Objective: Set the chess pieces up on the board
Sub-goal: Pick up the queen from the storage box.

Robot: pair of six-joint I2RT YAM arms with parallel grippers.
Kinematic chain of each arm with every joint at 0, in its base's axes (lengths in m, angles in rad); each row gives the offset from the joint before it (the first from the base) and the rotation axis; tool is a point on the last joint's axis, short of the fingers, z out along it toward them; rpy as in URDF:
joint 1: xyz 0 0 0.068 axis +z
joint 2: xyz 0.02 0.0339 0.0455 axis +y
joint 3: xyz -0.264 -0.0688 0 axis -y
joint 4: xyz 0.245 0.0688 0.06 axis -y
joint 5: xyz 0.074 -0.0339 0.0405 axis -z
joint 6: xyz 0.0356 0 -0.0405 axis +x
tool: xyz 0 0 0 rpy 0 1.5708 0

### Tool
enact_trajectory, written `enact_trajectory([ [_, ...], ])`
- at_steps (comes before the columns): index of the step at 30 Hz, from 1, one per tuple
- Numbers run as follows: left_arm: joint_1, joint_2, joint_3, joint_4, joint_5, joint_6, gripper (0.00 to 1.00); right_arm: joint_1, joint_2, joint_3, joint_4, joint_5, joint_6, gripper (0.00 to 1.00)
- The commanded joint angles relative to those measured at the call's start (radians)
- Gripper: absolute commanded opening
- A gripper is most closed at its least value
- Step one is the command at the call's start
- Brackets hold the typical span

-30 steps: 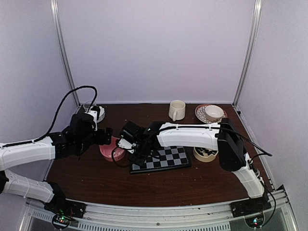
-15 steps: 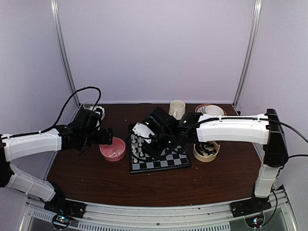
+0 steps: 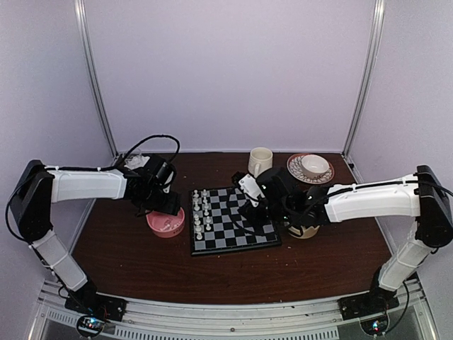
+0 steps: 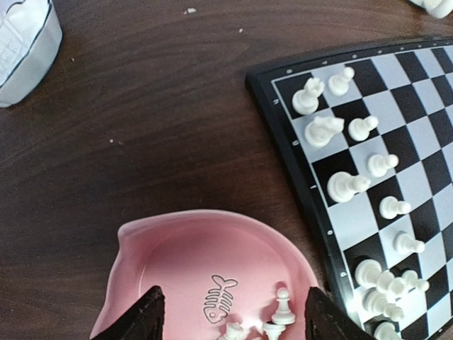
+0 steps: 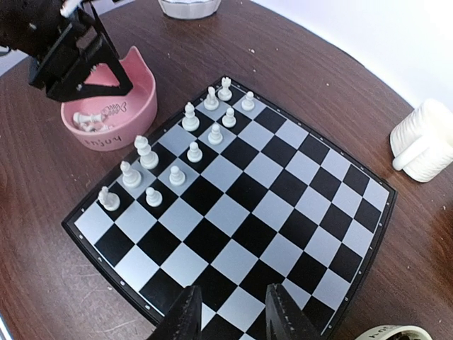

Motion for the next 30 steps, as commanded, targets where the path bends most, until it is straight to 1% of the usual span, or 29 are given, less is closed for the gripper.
enact_trajectory([
  [1, 0.036, 0.031, 0.030, -0.052, 0.041, 0.021, 0.65, 0.006, -0.019, -0.016, 0.101, 0.013, 0.041, 0.33],
  [4, 0.040, 0.054, 0.055, -0.090, 0.053, 0.043, 0.58, 0.005, -0.017, -0.021, 0.101, 0.021, 0.045, 0.33],
  [6, 0.039, 0.069, 0.076, -0.126, 0.059, 0.051, 0.56, 0.005, -0.026, -0.032, 0.100, 0.028, 0.050, 0.33],
  [7, 0.039, 0.077, 0.084, -0.141, 0.059, 0.055, 0.56, 0.005, -0.034, -0.041, 0.127, 0.031, 0.052, 0.33],
  [10, 0.039, 0.113, 0.109, -0.183, 0.052, 0.059, 0.56, 0.005, -0.057, -0.072, 0.158, 0.034, 0.060, 0.33],
  [17, 0.039, 0.164, 0.140, -0.232, 0.112, 0.077, 0.56, -0.002, -0.073, -0.082, 0.160, 0.057, 0.055, 0.33],
  [19, 0.039, 0.193, 0.161, -0.254, 0.116, 0.086, 0.54, -0.003, -0.078, -0.082, 0.160, 0.054, 0.055, 0.33],
  [21, 0.039, 0.219, 0.179, -0.271, 0.153, 0.098, 0.52, -0.002, -0.082, -0.083, 0.158, 0.054, 0.055, 0.33],
  [23, 0.038, 0.236, 0.193, -0.287, 0.201, 0.110, 0.54, -0.003, -0.083, -0.083, 0.154, 0.053, 0.056, 0.33],
  [26, 0.019, 0.242, 0.199, -0.313, 0.208, 0.126, 0.59, -0.003, -0.082, -0.080, 0.152, 0.047, 0.059, 0.34],
  [30, -0.003, 0.244, 0.180, -0.348, 0.152, 0.133, 0.61, -0.004, -0.080, -0.080, 0.153, 0.040, 0.062, 0.34],
])
